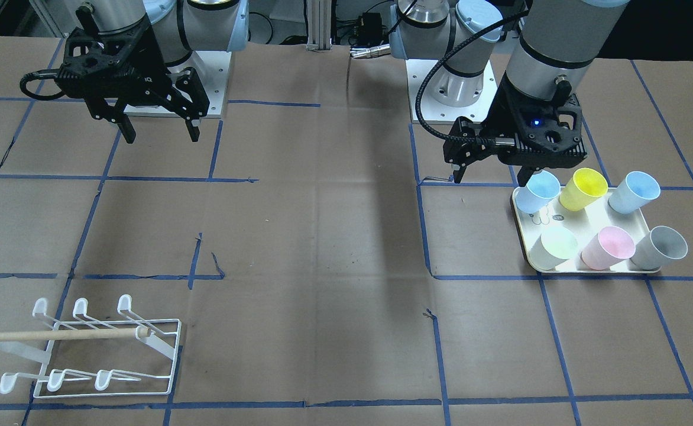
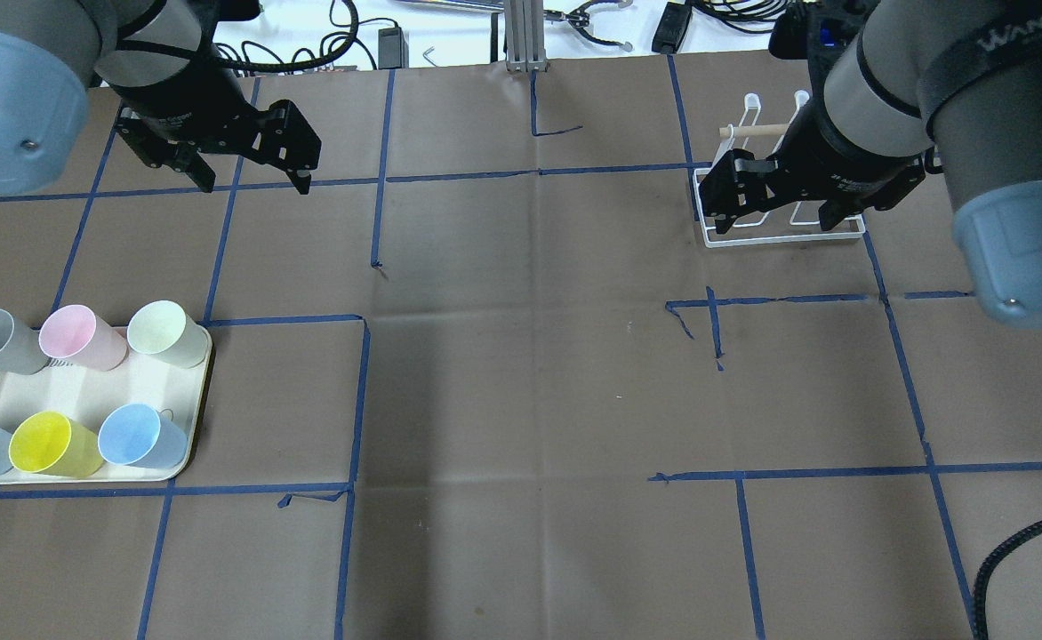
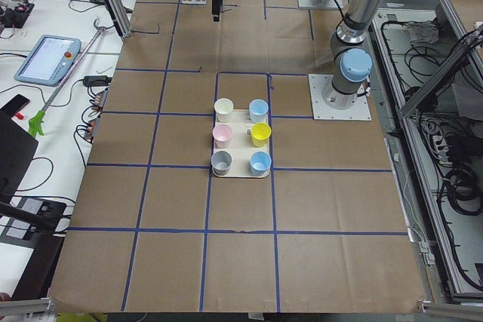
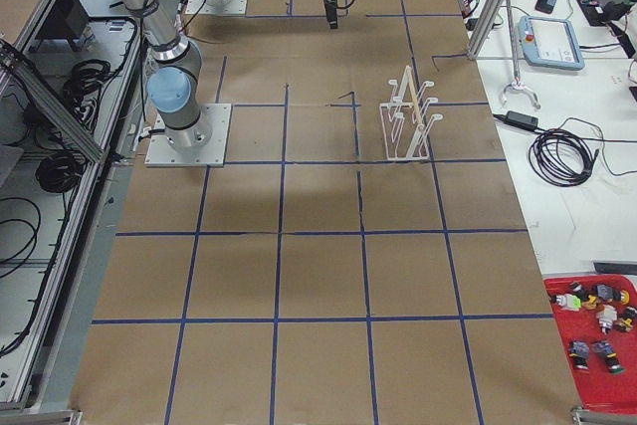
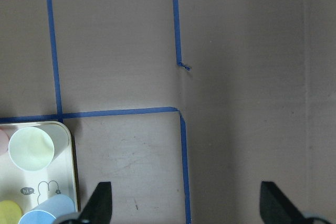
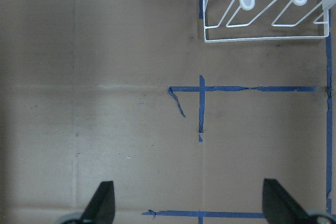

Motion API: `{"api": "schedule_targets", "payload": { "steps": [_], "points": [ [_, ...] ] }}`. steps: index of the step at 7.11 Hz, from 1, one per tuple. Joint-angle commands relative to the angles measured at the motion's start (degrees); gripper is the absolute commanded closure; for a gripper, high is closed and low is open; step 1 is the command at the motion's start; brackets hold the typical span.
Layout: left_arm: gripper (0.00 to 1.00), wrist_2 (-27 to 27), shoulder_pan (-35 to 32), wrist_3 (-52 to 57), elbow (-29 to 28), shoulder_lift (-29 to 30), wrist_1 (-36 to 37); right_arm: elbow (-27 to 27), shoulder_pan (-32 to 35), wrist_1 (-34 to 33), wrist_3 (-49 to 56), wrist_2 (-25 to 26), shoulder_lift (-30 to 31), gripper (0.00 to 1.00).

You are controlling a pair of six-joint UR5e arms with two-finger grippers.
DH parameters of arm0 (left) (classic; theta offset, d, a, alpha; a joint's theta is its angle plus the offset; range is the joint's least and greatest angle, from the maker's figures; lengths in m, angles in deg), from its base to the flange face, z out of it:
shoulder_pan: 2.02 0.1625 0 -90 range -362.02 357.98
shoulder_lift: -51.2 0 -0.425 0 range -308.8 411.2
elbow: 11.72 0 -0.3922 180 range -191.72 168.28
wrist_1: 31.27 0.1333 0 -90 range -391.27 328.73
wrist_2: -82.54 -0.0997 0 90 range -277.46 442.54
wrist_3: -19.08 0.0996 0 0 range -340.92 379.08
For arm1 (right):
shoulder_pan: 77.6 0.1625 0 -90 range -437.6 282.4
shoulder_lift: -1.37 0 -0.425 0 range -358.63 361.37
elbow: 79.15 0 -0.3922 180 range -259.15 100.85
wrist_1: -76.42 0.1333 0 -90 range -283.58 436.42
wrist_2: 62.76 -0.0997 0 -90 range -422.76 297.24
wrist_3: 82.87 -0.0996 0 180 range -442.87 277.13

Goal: Transfer IKEA cup to right arm and place on rack

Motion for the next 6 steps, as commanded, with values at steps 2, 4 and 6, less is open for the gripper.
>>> {"api": "schedule_targets", "payload": {
  "steps": [2,4,6],
  "points": [
    [0.0,-0.1,0.0,0.0,0.7,0.3,0.1,-0.2,0.0,0.0,-0.8,0.1,-0.1,0.0],
    [0.0,0.0,0.1,0.0,0.5,0.5,0.2,-0.3,0.0,0.0,-0.9,0.1,-0.1,0.0],
    [0.0,0.0,0.1,0.1,0.6,0.2,0.2,-0.4,0.0,-0.1,-0.8,0.2,-0.2,0.0]
  ]
}}
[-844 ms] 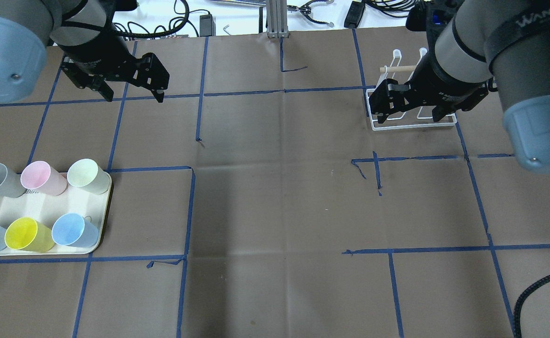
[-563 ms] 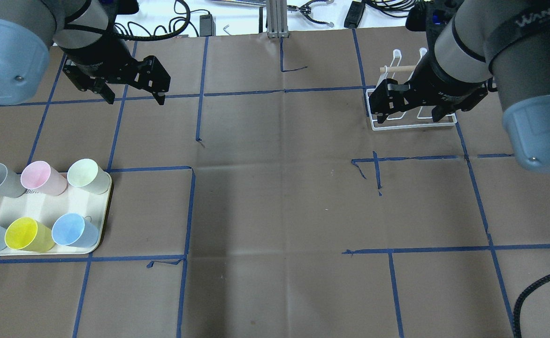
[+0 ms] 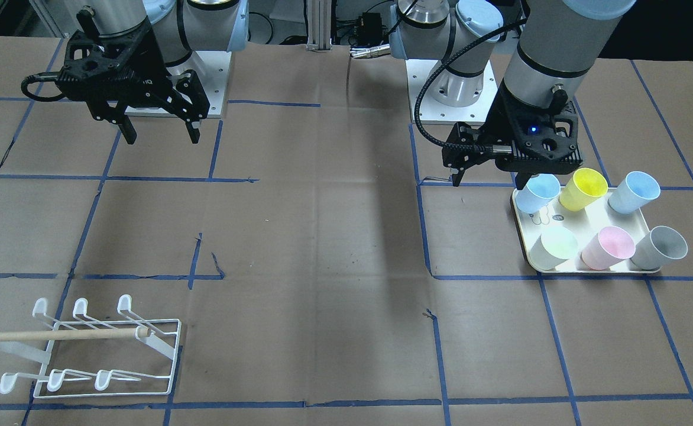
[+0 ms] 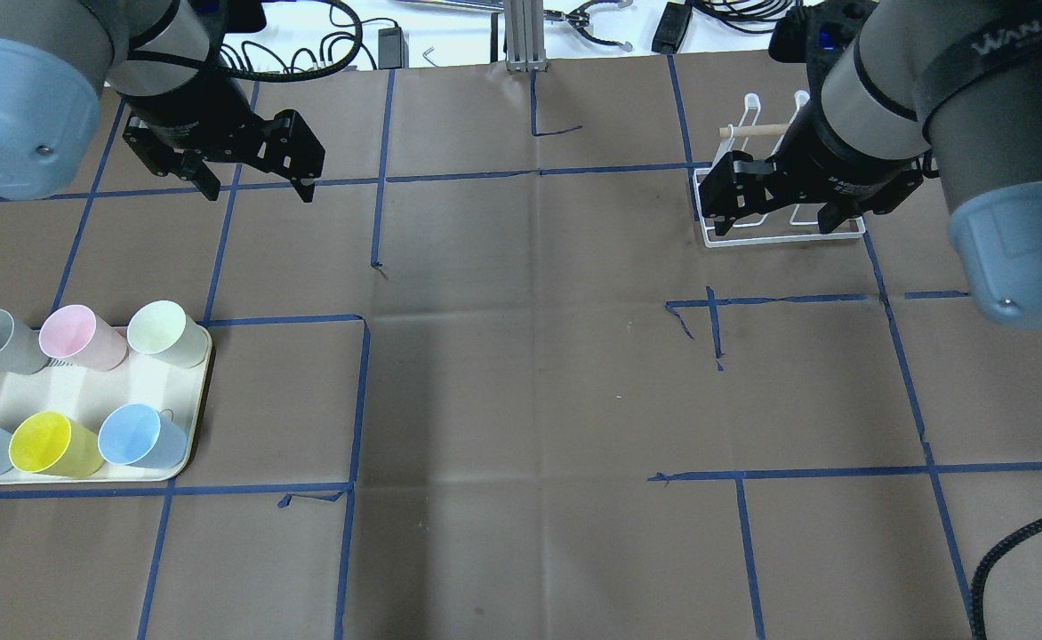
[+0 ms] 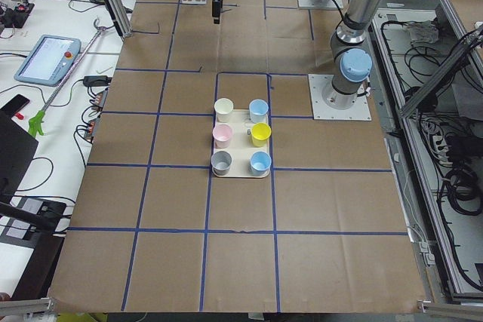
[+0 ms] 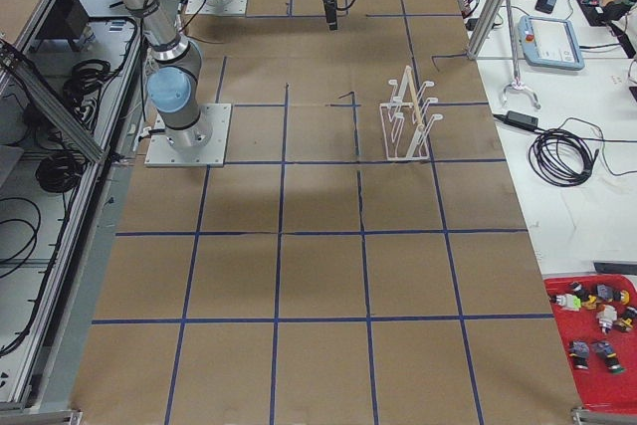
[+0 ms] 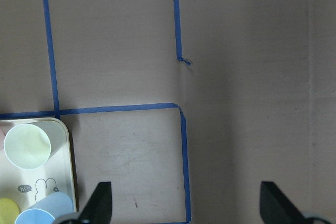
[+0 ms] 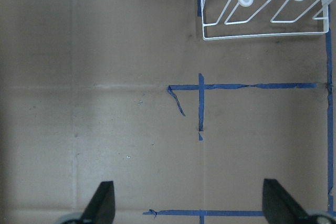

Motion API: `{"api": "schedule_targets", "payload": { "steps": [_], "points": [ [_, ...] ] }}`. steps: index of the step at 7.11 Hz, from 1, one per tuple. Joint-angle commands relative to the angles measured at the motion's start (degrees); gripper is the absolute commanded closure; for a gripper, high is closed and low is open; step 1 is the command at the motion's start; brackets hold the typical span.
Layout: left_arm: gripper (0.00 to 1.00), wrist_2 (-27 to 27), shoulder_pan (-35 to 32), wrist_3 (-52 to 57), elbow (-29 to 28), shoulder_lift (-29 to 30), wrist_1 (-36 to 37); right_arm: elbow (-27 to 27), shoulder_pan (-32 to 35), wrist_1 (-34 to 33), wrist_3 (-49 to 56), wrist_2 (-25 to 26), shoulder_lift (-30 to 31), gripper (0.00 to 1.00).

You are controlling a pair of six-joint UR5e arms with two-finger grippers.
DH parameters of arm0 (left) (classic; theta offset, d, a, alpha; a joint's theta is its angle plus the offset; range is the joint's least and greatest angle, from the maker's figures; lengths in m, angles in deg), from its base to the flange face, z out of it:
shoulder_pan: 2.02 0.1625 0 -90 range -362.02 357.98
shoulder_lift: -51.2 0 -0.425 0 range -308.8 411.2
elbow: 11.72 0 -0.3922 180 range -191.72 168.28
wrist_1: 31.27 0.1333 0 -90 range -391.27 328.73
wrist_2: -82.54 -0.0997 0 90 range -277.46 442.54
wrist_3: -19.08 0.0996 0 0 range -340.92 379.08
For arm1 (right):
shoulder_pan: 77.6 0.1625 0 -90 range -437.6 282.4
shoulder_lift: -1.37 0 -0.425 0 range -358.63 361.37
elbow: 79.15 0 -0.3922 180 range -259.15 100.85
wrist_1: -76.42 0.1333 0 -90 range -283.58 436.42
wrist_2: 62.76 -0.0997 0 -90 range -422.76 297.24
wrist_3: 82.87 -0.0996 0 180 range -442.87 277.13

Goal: Transfer IKEA cup to right arm and place on rack

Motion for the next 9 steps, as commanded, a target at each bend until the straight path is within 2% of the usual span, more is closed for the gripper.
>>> {"api": "schedule_targets", "payload": {
  "steps": [1,4,5,7,9],
  "points": [
    [0.0,0.0,0.0,0.1,0.2,-0.2,0.0,0.0,0.0,-0.1,0.0,0.1,-0.1,0.0],
    [0.0,-0.1,0.8,0.9,1.0,-1.3,0.0,0.0,0.0,-0.3,0.0,0.1,-0.2,0.0],
    [0.0,0.0,3.2,1.4,1.1,-1.1,0.0,0.0,0.0,-0.3,0.0,0.0,-0.3,0.0],
    [0.0,-0.1,11.8,9.4,1.2,-0.6,-0.2,-0.1,0.0,-0.2,0.0,0.1,-0.4,0.0],
    [0.0,-0.1,18.2,15.3,4.4,-0.6,2.3,-0.1,-0.1,-0.1,0.0,0.1,-0.3,0.0]
  ]
}}
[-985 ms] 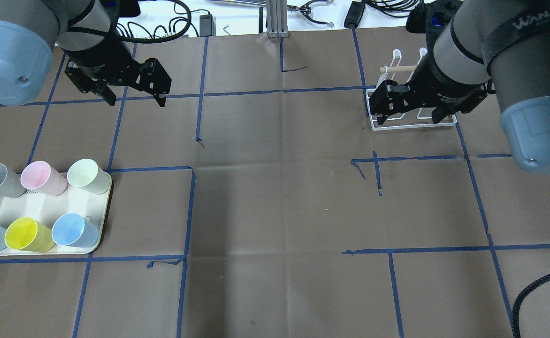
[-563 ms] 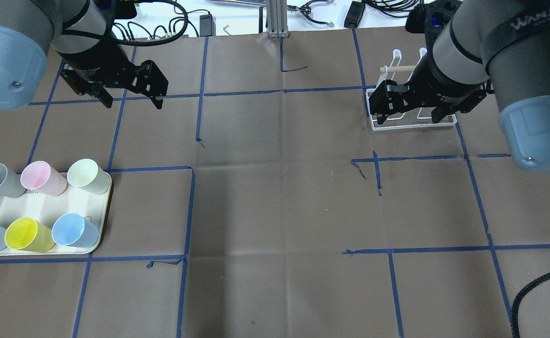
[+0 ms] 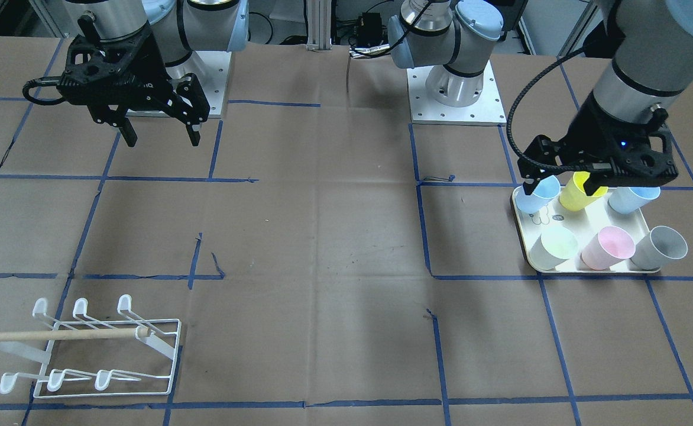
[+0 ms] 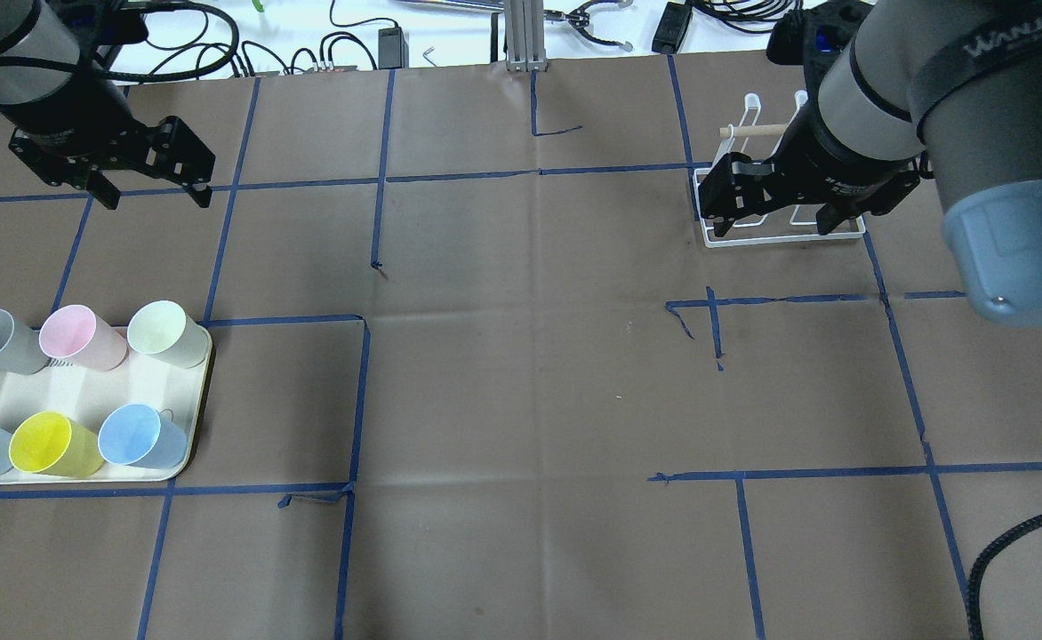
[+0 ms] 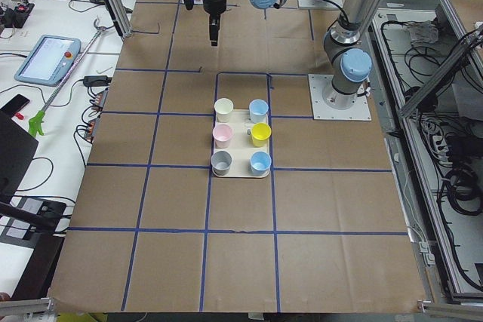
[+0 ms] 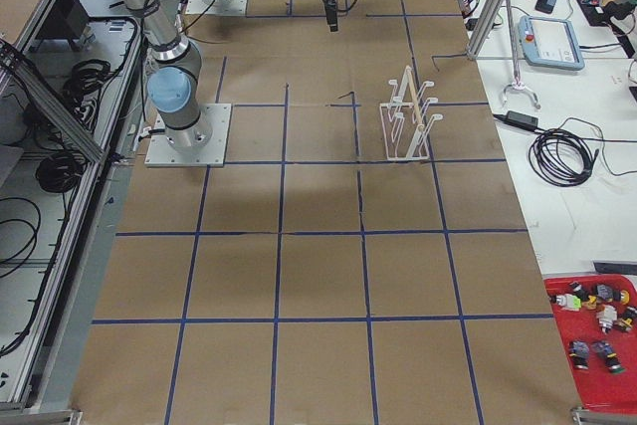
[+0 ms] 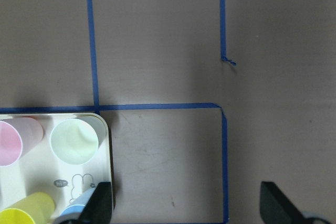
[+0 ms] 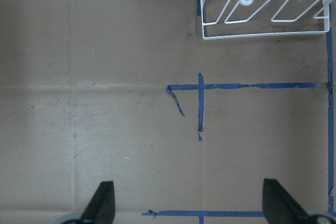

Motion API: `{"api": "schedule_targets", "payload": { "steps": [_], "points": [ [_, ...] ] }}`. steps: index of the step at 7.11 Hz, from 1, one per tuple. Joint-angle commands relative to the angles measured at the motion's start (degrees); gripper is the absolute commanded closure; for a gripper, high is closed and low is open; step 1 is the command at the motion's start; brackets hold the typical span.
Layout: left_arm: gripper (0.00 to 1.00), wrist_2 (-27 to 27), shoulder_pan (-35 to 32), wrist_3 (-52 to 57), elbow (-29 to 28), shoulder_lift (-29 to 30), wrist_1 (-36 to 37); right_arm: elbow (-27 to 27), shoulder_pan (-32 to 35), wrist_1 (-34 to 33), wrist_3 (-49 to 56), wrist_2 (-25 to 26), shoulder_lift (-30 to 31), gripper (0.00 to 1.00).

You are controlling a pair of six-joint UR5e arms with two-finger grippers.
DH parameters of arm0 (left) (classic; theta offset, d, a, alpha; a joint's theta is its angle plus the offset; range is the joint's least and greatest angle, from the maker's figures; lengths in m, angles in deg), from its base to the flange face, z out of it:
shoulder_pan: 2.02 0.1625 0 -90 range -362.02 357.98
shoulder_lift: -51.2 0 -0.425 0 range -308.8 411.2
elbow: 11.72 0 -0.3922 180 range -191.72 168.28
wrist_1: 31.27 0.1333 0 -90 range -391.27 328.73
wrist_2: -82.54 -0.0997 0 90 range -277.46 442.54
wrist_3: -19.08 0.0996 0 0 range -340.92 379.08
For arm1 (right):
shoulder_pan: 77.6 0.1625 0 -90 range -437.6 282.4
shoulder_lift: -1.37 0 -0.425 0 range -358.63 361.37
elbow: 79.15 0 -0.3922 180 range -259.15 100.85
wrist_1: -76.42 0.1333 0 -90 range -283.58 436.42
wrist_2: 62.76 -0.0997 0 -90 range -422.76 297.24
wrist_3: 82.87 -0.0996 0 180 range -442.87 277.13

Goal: Transfer IKEA cup to right arm and place on rack

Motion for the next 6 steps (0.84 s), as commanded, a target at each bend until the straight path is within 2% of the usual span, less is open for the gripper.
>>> {"api": "schedule_targets", "payload": {
  "steps": [1,3,6],
  "points": [
    [0.0,0.0,6.4,6.5,4.6,0.1,5.6,0.0,0.1,0.1,0.0,0.0,-0.1,0.0],
    [0.0,0.1,7.1,7.1,10.1,0.6,12.1,-0.1,0.1,0.1,0.0,0.0,-0.1,0.0],
    [0.0,0.1,8.7,8.6,16.4,7.7,23.9,-0.2,0.1,0.0,0.0,-0.4,-0.2,0.0]
  ]
}}
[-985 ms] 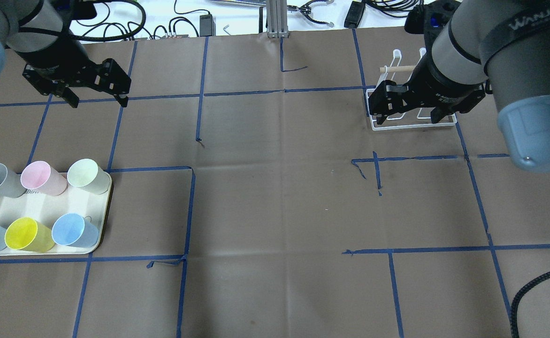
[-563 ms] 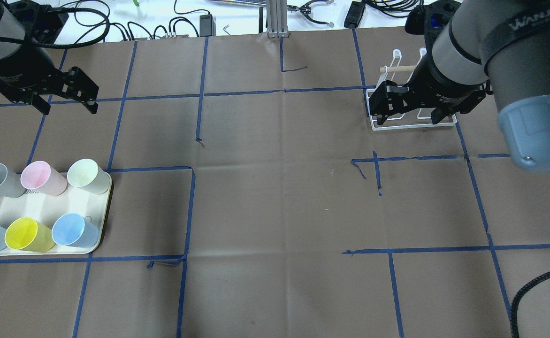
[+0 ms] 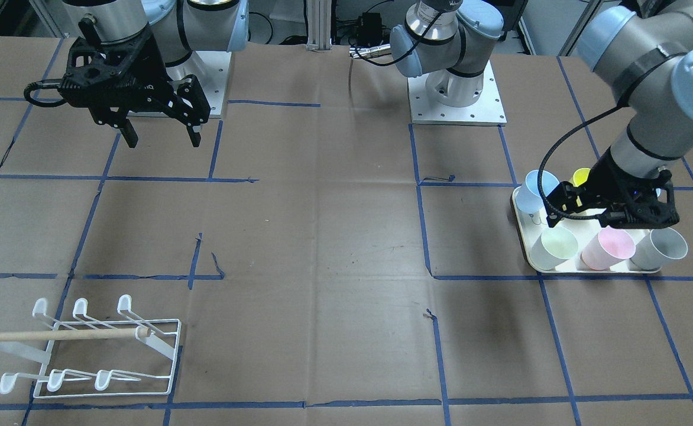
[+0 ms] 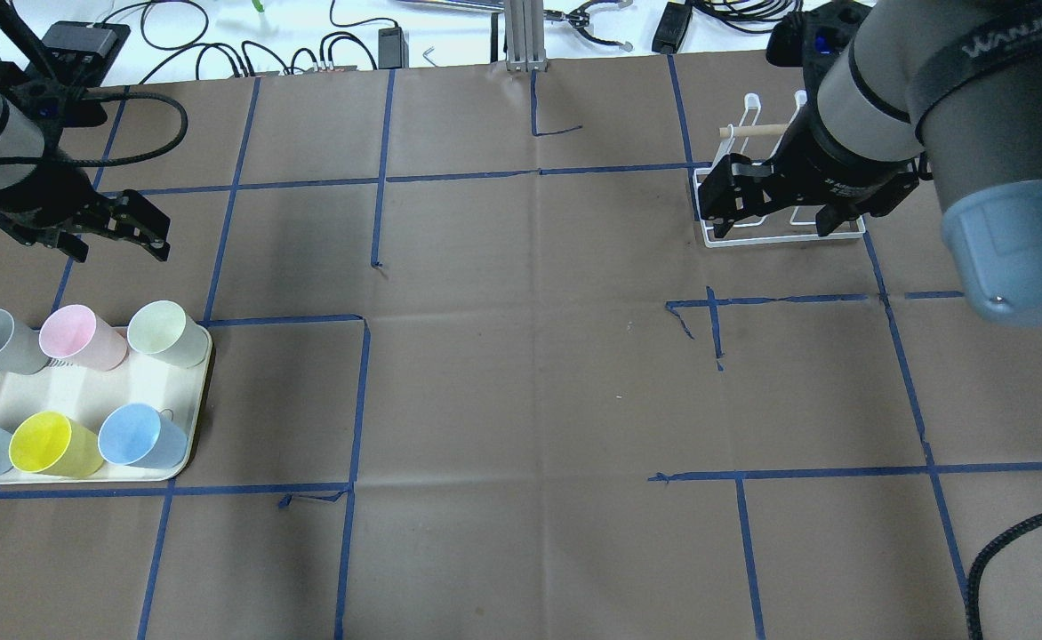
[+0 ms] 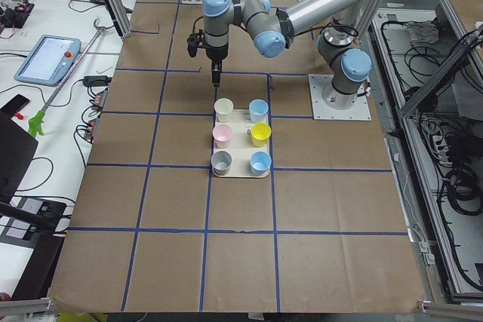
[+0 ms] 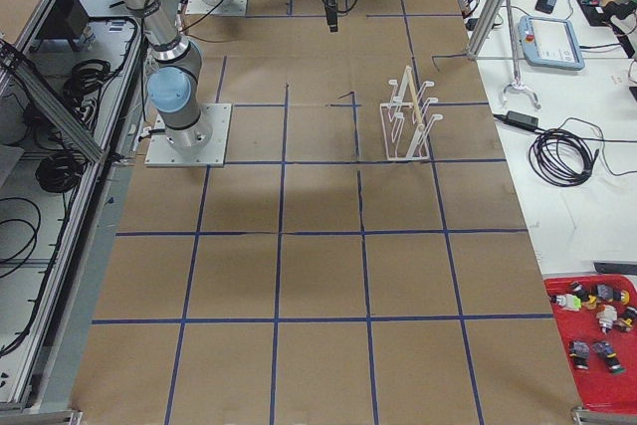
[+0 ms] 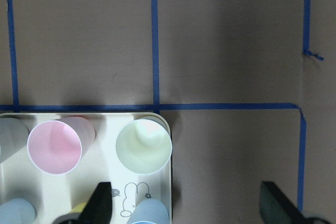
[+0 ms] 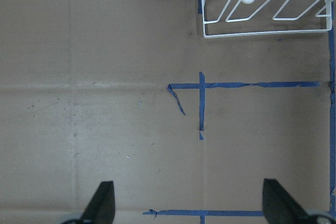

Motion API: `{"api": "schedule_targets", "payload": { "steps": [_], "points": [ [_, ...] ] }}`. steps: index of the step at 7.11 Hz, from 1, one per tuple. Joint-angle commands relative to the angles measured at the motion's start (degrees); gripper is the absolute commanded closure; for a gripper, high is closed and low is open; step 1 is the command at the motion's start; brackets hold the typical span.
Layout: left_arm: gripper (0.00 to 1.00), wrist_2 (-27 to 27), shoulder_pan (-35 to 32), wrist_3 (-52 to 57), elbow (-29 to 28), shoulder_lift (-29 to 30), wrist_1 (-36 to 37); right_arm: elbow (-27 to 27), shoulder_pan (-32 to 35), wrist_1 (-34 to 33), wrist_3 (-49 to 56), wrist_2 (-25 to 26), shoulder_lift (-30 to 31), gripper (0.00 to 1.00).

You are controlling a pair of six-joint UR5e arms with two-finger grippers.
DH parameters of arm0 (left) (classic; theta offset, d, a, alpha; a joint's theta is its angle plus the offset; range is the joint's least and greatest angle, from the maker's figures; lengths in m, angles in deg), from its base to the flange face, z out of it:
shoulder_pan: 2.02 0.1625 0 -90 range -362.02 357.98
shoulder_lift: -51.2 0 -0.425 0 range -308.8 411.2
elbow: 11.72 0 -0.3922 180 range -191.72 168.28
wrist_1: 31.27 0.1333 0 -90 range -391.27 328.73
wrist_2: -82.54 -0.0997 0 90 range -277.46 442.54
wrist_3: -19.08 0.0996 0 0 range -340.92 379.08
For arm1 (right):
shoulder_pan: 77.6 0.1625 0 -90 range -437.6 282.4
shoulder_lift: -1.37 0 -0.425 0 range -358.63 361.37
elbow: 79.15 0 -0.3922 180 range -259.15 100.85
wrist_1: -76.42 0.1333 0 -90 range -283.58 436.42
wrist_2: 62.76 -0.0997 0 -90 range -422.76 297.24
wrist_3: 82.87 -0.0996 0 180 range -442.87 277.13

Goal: Transfer IKEA cup to right arm and place on rack

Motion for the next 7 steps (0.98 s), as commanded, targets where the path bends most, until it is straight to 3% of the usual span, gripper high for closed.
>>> {"api": "schedule_targets", "payload": {
  "steps": [1,7],
  "points": [
    [0.0,0.0,0.7,1.2,2.7,6.0,6.3,-0.1,0.0,0.0,0.0,-0.1,-0.1,0.0],
    [0.01,-0.7,2.8,1.2,6.1,8.1,6.3,0.0,0.0,0.2,-0.1,-0.2,-0.2,0.0]
  ]
}}
